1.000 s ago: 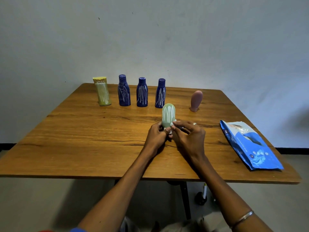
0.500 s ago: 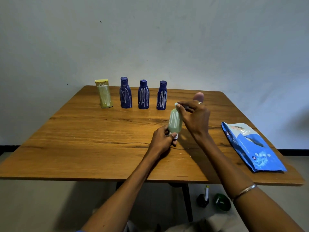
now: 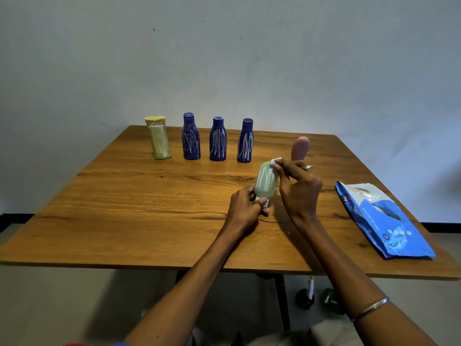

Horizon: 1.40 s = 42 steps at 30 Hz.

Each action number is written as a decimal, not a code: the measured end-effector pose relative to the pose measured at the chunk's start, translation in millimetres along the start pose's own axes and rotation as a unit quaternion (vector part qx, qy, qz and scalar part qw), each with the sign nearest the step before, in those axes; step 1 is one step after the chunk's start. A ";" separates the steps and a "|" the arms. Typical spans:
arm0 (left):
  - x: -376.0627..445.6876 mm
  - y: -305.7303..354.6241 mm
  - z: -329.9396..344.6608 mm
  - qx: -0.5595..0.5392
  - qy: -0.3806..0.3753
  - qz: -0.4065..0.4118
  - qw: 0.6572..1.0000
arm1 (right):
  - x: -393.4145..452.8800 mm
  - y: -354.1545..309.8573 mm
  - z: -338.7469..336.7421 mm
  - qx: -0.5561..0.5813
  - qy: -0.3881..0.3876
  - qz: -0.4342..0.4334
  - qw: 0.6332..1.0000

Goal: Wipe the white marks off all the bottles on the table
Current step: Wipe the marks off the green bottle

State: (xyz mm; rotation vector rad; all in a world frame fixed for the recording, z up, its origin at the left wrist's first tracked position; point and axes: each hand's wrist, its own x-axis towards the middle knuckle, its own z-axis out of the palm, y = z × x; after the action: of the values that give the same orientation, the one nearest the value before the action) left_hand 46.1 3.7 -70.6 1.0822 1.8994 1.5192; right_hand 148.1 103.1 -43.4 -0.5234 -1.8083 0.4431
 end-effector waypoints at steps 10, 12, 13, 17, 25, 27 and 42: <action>2.0 -1.9 -3.9 -0.027 0.019 -0.002 0.999 | -30.5 -12.8 -12.4 -0.052 -0.128 -0.005 0.990; 0.7 -0.5 -4.0 -0.028 0.017 -0.001 0.999 | -39.0 -12.8 -16.6 -0.054 -0.159 0.000 0.986; 0.1 0.4 -4.1 -0.027 0.016 -0.001 1.000 | -40.9 -12.7 -18.6 -0.058 -0.170 -0.005 0.984; 0.5 -0.7 -2.4 -0.023 0.008 -0.004 1.000 | -27.6 -10.7 -21.9 -0.081 -0.175 -0.039 0.980; -1.9 0.9 0.5 0.002 0.019 0.006 1.000 | 24.7 -0.9 0.4 -0.080 -0.068 -0.055 0.993; -1.6 0.0 0.9 -0.002 0.023 0.002 1.000 | 21.9 -1.1 4.4 -0.072 -0.061 -0.048 0.994; 1.0 -1.3 -2.8 -0.004 0.041 -0.003 0.999 | -32.8 -16.8 -12.7 -0.087 -0.217 -0.026 0.972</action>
State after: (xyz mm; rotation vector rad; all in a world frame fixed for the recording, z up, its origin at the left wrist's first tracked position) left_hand 43.0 2.8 -71.0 1.0238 1.9467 1.5883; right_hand 166.5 71.4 -56.6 -0.5272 -2.2918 0.3844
